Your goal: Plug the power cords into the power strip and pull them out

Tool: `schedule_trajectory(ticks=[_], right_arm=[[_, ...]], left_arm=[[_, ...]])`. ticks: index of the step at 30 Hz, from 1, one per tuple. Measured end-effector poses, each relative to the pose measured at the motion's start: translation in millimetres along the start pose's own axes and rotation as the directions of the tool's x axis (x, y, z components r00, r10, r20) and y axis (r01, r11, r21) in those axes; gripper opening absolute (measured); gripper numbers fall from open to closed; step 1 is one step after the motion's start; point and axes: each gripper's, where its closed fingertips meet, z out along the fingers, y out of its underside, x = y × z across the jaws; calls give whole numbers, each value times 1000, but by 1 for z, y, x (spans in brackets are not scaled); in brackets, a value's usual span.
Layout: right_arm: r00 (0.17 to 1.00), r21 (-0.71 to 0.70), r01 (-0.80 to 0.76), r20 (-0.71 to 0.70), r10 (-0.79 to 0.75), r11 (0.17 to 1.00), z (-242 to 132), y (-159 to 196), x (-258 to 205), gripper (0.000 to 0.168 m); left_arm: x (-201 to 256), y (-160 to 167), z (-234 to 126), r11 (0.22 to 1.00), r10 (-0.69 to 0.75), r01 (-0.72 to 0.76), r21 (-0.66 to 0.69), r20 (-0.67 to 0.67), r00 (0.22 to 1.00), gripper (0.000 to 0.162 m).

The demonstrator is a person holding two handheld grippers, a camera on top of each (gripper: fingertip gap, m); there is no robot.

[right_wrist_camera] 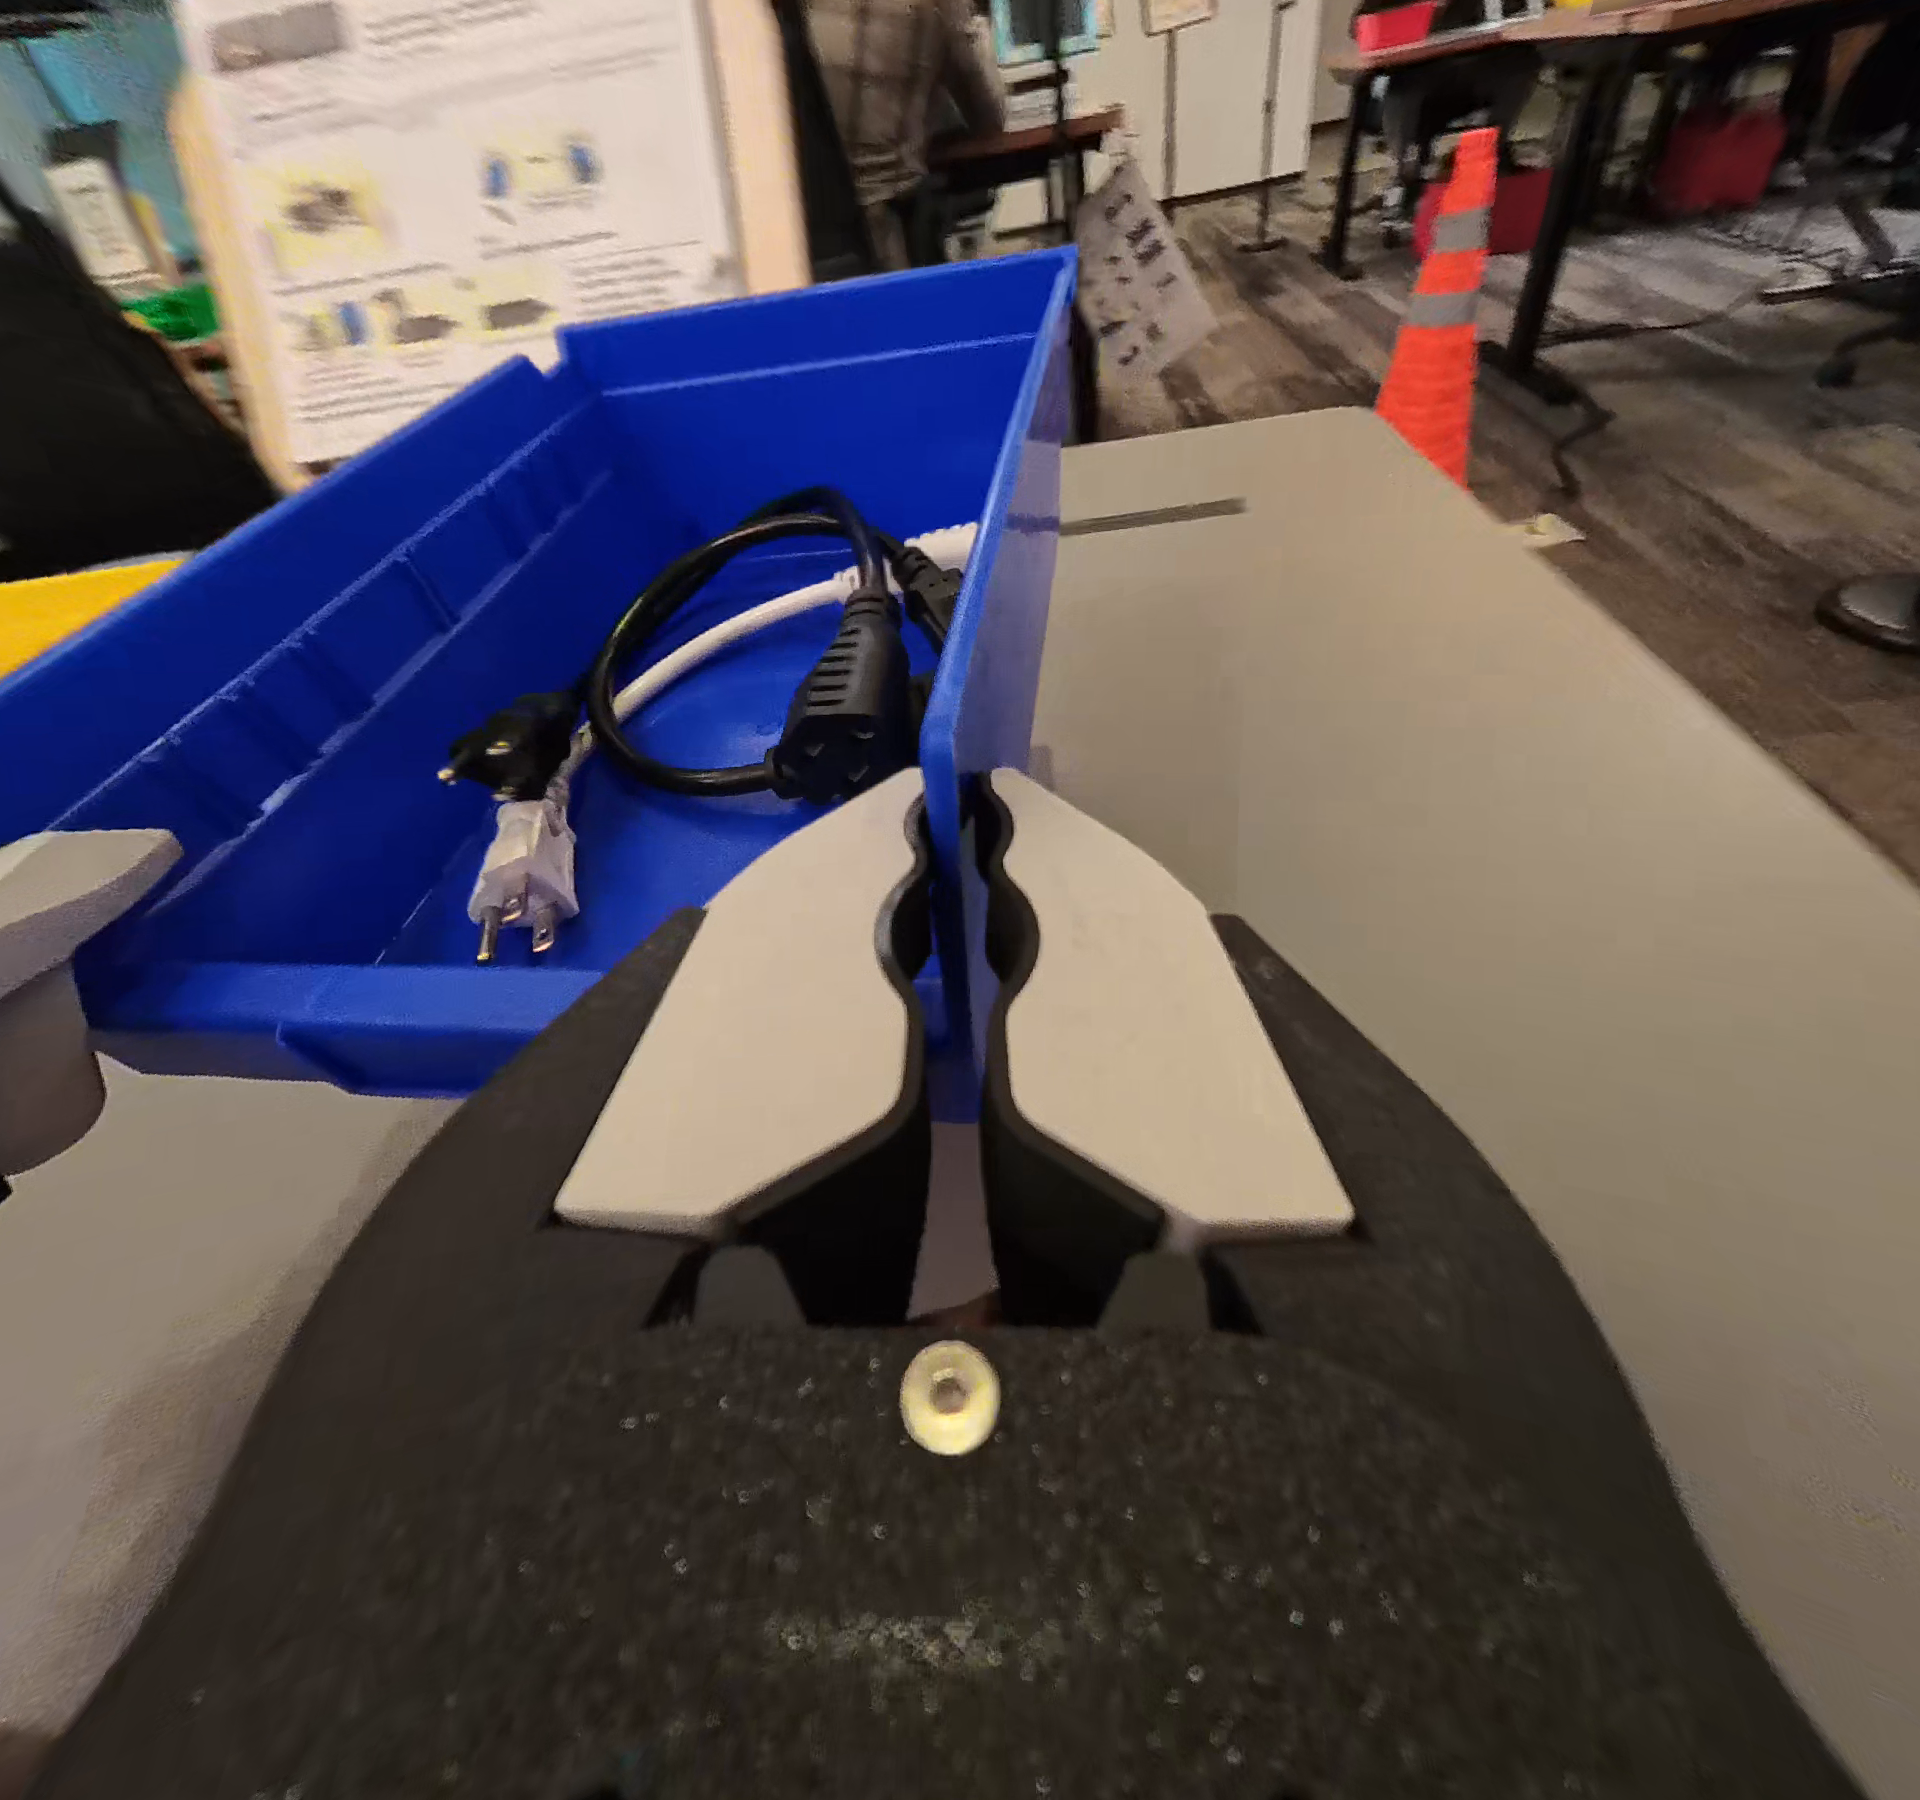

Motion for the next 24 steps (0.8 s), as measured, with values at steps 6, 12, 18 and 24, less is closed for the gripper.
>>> schedule_trajectory(ticks=[6,12,18,24], right_arm=[[964,-75,27,265,-6,997,-18,37,-126,5],[880,-125,123,473,-50,984,-57,72,-208,7],[866,-158,232,483,-130,960,-55,110,-212,4],[877,-288,207,478,-47,935,-12,119,-185,4]], left_arm=[[-82,47,-114,996,-40,55,-66,219,975,5],[-111,101,-204,975,-124,182,-131,359,925,5],[-105,125,-218,968,-163,224,-116,391,906,10],[-64,123,-194,920,-366,367,-140,34,930,41]])
